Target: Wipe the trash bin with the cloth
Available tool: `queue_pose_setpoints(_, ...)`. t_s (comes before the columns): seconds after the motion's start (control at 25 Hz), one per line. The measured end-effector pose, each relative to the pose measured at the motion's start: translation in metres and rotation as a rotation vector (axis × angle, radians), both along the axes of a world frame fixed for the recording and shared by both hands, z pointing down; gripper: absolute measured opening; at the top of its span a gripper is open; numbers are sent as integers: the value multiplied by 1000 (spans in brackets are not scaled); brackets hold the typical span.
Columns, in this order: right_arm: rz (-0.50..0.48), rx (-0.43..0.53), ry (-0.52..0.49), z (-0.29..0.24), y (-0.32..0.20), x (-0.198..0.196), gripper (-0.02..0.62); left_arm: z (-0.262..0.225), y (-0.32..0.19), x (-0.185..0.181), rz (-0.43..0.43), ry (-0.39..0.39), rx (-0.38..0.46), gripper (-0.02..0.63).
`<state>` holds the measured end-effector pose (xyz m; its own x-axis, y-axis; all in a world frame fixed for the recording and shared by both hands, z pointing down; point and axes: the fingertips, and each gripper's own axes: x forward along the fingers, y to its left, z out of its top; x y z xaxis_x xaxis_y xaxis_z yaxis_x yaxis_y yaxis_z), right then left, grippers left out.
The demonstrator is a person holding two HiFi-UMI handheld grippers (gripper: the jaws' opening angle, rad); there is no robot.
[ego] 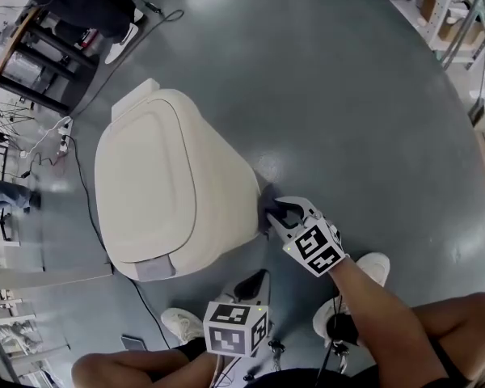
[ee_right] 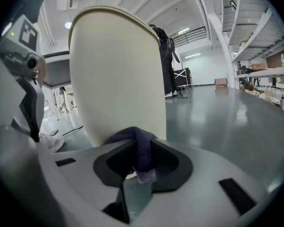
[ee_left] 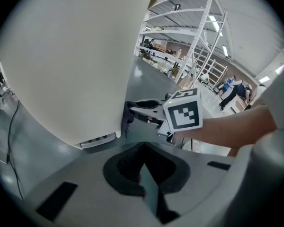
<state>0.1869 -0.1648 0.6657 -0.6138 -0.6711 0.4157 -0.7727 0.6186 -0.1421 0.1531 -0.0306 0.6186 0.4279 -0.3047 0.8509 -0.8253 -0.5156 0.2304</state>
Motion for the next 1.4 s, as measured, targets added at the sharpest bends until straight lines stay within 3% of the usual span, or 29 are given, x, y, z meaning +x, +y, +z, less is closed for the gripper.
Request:
queue_pose_setpoints(0.32, 36, -37, 11, 31, 0, 1, 92, 11, 6, 0, 15, -26, -26, 0)
queue_pose_setpoints(0.56, 21, -38, -23, 24, 0, 3, 92, 11, 8, 2, 35, -45, -24, 0)
queue_pose_setpoints(0.76, 26, 81, -141, -30, -9, 24, 92, -19, -5, 16, 78, -64, 78, 0)
queue_pose_setpoints(0.96, -50, 255, -166, -106, -18, 35, 92, -54, -19, 29, 63, -25, 156, 0)
queue_pose_setpoints(1.2, -173, 417, -112, -190, -14, 34, 92, -86, -26, 26, 19, 1, 204, 0)
queue_pose_setpoints(1.4, -217, 484, -76, -234, -13, 21, 92, -105, -38, 27, 6, 11, 275, 0)
